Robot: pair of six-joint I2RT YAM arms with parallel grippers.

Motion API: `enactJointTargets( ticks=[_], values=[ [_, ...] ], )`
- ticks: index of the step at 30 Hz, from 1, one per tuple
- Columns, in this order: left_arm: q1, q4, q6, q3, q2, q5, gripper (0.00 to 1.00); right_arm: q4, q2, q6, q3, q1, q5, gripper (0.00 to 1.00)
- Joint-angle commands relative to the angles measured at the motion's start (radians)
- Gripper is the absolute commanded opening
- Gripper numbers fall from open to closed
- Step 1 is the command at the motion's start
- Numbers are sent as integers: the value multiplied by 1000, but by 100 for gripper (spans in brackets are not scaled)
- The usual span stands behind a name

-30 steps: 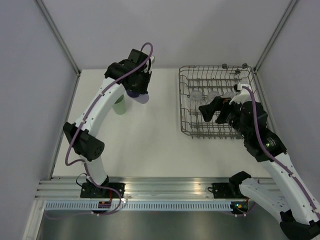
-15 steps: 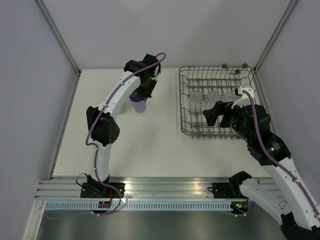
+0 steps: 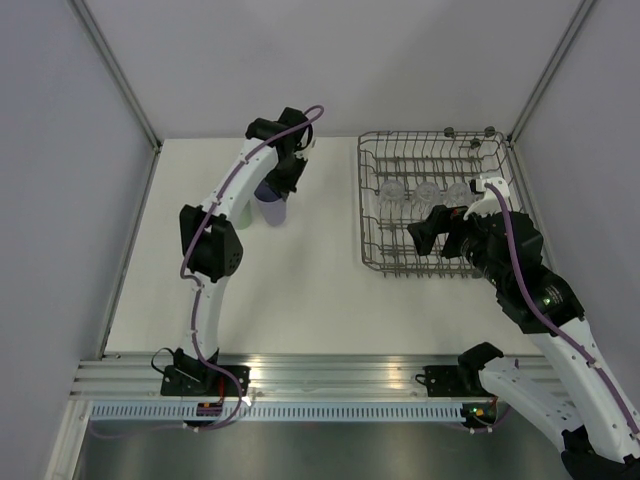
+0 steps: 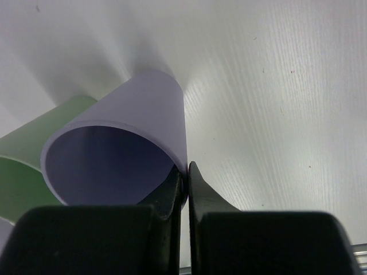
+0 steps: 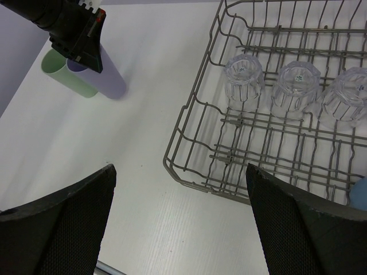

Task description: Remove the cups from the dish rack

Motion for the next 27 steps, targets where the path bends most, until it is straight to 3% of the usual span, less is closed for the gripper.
enactJointTargets(
  ticks=[1,9,15,18,27],
  values=[
    [-3,1,48,50,32,36,2,12,-3,-16,5,-1,12,98],
    [-3,2,53,42,47,36,4,24,3,-15,-6,0,9,98],
    [-3,10,50,50,38,25,36,28,11,-18,-9,0,1,98],
    [-3,14,45,51,18,27,47,25,15,-24,-9,0,-2,98],
    [-3,42,32,42,-130,154,67,-33,50,-54,23,-1,31,98]
  ],
)
